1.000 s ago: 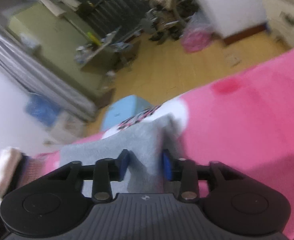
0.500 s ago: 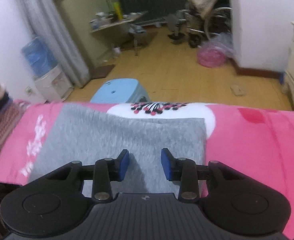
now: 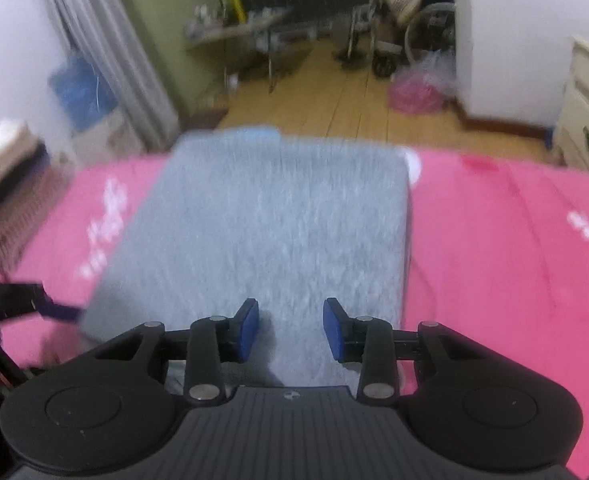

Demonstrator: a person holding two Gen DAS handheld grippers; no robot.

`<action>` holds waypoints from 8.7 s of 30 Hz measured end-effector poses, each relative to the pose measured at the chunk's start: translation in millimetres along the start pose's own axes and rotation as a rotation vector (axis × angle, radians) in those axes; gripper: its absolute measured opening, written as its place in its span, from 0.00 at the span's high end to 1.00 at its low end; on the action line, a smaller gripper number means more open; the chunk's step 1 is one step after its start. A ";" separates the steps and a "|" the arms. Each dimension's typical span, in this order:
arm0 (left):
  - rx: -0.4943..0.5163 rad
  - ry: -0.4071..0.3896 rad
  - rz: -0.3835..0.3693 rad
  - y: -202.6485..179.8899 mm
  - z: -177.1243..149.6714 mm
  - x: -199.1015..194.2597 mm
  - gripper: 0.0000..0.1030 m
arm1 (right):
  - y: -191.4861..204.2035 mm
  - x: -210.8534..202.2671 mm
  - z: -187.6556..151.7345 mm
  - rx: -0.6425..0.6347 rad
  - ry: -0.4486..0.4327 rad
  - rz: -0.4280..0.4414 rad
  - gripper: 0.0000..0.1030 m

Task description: Fold clothes

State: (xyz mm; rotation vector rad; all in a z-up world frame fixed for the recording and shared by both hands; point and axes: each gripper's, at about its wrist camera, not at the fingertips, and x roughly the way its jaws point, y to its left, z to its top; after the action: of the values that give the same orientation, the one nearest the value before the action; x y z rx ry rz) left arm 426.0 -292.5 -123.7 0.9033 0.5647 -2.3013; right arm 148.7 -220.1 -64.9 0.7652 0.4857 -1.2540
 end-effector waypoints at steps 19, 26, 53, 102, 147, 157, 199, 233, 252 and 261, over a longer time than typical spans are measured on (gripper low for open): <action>0.104 -0.055 0.008 3.5 -11.6 -16.4 0.33 | 82.5 24.5 -49.8 -0.362 0.068 0.346 0.66; 0.052 -0.051 0.037 25.5 -20.2 -23.9 0.45 | 103.2 53.6 -66.8 -0.412 0.039 0.355 0.65; 0.078 -0.079 -0.021 17.5 -27.1 -7.9 0.69 | 151.2 64.4 -104.9 -0.695 -0.188 0.051 0.88; -0.012 -0.200 0.066 6.3 -19.7 -9.1 0.96 | 149.3 64.1 -107.4 -0.777 -0.295 -0.027 0.88; -0.031 -0.155 0.007 23.9 -18.9 -32.8 0.91 | 125.1 70.4 -93.5 -0.546 -0.142 0.214 0.84; 0.163 -0.135 0.049 -2.0 -16.0 -10.3 0.61 | 92.1 4.8 -86.6 -0.499 -0.101 0.195 0.83; 0.211 -0.109 0.200 -5.8 -20.6 9.6 0.62 | 74.1 10.8 -90.3 -0.420 -0.168 -0.019 1.00; 0.284 -0.247 -0.052 -35.9 29.2 2.2 0.60 | 23.6 -35.5 -53.7 -0.229 -0.077 0.072 0.99; 0.489 -0.209 0.042 -65.9 13.2 32.6 0.82 | 97.1 25.3 -120.2 -0.725 -0.222 -0.364 1.00; 0.501 -0.222 0.043 -67.0 11.8 30.5 0.87 | 92.9 43.1 -114.2 -0.733 -0.261 -0.499 1.00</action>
State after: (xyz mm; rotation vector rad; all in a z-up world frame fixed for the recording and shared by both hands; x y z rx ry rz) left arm 358.2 -261.6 -126.5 0.8481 -0.1356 -2.5042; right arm 258.3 -152.6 -148.4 -0.1535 0.8843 -1.4634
